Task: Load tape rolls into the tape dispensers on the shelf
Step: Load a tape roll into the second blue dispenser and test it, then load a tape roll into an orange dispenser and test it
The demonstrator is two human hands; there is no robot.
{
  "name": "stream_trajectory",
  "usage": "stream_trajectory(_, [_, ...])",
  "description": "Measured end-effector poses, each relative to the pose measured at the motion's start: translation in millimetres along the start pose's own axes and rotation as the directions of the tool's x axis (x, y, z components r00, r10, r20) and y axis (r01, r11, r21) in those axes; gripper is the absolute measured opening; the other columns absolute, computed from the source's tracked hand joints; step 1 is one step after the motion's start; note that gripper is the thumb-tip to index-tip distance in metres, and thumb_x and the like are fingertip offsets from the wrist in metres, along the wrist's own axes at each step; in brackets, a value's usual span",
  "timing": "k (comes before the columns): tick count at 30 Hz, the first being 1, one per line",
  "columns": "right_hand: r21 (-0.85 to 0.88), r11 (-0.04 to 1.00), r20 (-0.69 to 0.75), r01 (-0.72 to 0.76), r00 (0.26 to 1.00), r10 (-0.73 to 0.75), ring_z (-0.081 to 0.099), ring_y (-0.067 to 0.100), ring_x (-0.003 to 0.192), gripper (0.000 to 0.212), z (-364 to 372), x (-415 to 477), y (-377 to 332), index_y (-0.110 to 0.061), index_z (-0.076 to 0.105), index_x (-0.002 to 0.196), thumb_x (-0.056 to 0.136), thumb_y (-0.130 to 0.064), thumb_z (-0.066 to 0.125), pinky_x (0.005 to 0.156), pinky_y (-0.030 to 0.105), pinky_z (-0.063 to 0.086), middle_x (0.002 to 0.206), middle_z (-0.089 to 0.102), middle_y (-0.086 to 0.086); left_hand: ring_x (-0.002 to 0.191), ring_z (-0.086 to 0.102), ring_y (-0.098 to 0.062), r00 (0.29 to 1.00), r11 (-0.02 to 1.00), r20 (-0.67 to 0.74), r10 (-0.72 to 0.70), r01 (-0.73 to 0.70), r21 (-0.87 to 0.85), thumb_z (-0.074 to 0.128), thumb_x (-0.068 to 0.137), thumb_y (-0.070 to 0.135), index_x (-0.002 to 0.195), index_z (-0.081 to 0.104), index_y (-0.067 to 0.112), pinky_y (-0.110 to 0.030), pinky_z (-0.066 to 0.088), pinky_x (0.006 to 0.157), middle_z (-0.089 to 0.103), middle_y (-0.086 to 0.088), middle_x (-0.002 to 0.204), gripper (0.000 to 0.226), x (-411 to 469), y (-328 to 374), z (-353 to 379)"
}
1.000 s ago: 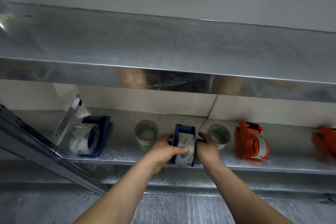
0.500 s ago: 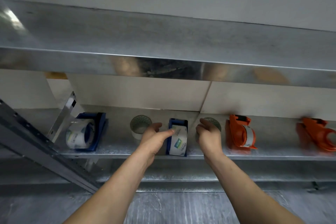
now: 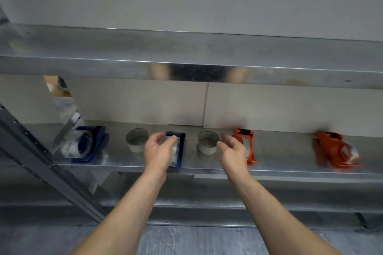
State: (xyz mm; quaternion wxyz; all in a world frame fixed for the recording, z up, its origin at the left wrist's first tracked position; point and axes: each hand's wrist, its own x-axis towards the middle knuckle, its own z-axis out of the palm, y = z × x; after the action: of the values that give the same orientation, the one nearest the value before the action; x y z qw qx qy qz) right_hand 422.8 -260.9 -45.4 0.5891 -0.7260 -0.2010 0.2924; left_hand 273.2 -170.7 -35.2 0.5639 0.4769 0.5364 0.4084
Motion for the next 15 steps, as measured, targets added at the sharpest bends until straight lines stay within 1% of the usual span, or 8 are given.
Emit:
stream_trajectory(2, [-0.002,1.0,0.006,-0.007,1.0,0.007,0.056,0.015,0.12,0.038,-21.0,-3.1,1.8,-0.013,0.057,0.134,0.096,-0.011,0.057,0.108,0.046,0.045,0.127,0.061,-0.003,0.114,0.058,-0.022,1.0,0.999,-0.017,0.004,-0.004,-0.031,0.071,0.086,0.014,0.115,0.062,0.013,-0.034,0.047,0.096,0.064,-0.006,0.119,0.03,-16.4,2.5,12.3])
stream_trajectory(4, [0.006,1.0,-0.002,-0.012,1.0,0.012,0.058,0.018,0.12,0.039,-42.3,-5.9,3.8,-0.014,0.058,0.135,0.096,-0.011,0.057,0.107,0.047,0.046,0.132,0.061,0.001,0.112,0.06,-0.021,1.0,0.999,-0.016,0.009,-0.01,-0.052,0.07,0.086,0.012,0.114,0.063,0.013,-0.039,0.049,0.099,0.065,-0.006,0.116,0.029,-34.0,4.6,26.1])
stream_trajectory(7, [0.018,1.0,-0.016,-0.005,1.0,0.005,0.059,0.02,0.118,0.037,-72.4,-8.1,5.6,-0.013,0.059,0.133,0.096,-0.01,0.057,0.107,0.046,0.047,0.129,0.063,0.002,0.11,0.061,-0.021,1.0,0.996,-0.008,-0.002,0.002,-0.084,0.069,0.087,0.013,0.116,0.063,0.011,-0.044,0.048,0.101,0.066,-0.005,0.115,0.03,-55.0,3.2,47.2])
stream_trajectory(10, [0.024,1.0,-0.016,-0.002,1.0,0.002,0.058,0.017,0.118,0.037,-99.9,-8.8,8.5,-0.012,0.058,0.133,0.097,-0.008,0.056,0.108,0.042,0.046,0.126,0.062,-0.001,0.113,0.059,-0.02,1.0,0.998,0.017,-0.013,0.014,-0.061,0.071,0.086,0.019,0.116,0.063,0.018,-0.047,0.047,0.102,0.065,-0.002,0.121,0.031,-71.3,-2.0,67.9])
stream_trajectory(12, [0.025,1.0,-0.032,-0.004,0.999,0.005,0.059,0.018,0.118,0.037,-114.4,-7.1,12.9,-0.012,0.06,0.132,0.096,-0.008,0.057,0.108,0.043,0.046,0.127,0.064,0.002,0.114,0.057,-0.018,0.999,0.999,0.037,-0.018,0.02,-0.044,0.072,0.085,0.022,0.111,0.062,0.023,-0.048,0.047,0.101,0.063,0.001,0.121,0.027,-79.8,-7.0,80.1])
stream_trajectory(15, [0.033,0.999,-0.058,-0.018,0.998,0.02,0.059,0.017,0.116,0.037,-132.6,-5.6,16.9,-0.009,0.059,0.132,0.095,-0.007,0.057,0.107,0.046,0.046,0.123,0.063,0.0,0.112,0.057,-0.016,0.997,0.999,0.069,-0.024,0.026,-0.02,0.072,0.085,0.024,0.113,0.063,0.022,-0.049,0.047,0.101,0.062,0.003,0.118,0.029,-89.3,-11.8,95.8])
